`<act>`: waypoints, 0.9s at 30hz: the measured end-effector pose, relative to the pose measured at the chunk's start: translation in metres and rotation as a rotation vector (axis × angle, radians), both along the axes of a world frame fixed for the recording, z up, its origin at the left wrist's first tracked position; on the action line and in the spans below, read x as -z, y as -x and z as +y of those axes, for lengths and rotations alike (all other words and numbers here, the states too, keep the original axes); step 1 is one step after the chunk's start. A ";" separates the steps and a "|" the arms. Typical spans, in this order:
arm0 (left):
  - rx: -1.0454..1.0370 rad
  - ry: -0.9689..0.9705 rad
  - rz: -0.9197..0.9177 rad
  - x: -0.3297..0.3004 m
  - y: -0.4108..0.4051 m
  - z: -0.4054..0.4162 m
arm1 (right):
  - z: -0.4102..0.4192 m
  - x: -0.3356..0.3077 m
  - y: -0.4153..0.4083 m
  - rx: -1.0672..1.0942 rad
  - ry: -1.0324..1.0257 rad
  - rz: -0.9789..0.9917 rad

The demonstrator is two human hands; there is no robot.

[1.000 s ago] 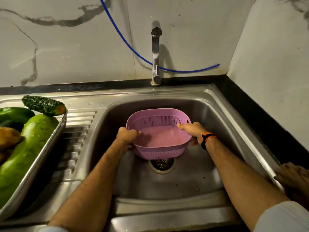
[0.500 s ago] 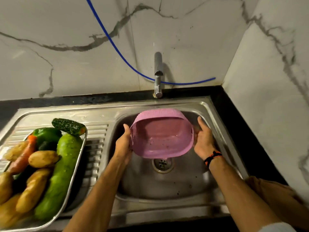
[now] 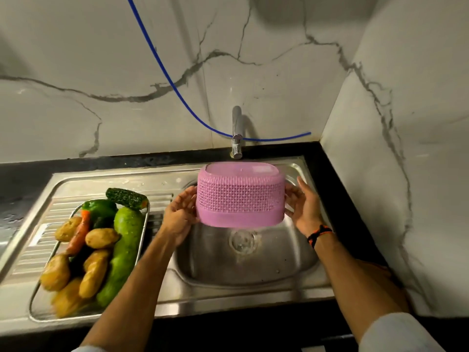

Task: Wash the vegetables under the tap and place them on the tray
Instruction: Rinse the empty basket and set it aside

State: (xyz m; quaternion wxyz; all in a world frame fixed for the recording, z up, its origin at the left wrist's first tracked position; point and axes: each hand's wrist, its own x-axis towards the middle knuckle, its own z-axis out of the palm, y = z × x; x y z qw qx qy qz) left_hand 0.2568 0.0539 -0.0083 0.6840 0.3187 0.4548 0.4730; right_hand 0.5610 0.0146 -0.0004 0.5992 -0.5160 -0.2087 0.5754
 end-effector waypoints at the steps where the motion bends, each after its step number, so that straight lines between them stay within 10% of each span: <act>1: -0.018 0.000 0.023 -0.003 0.001 -0.001 | 0.000 -0.001 0.002 -0.024 0.009 -0.039; 27: -0.081 -0.075 0.194 -0.007 -0.025 -0.029 | -0.006 0.024 0.024 -0.030 -0.062 -0.173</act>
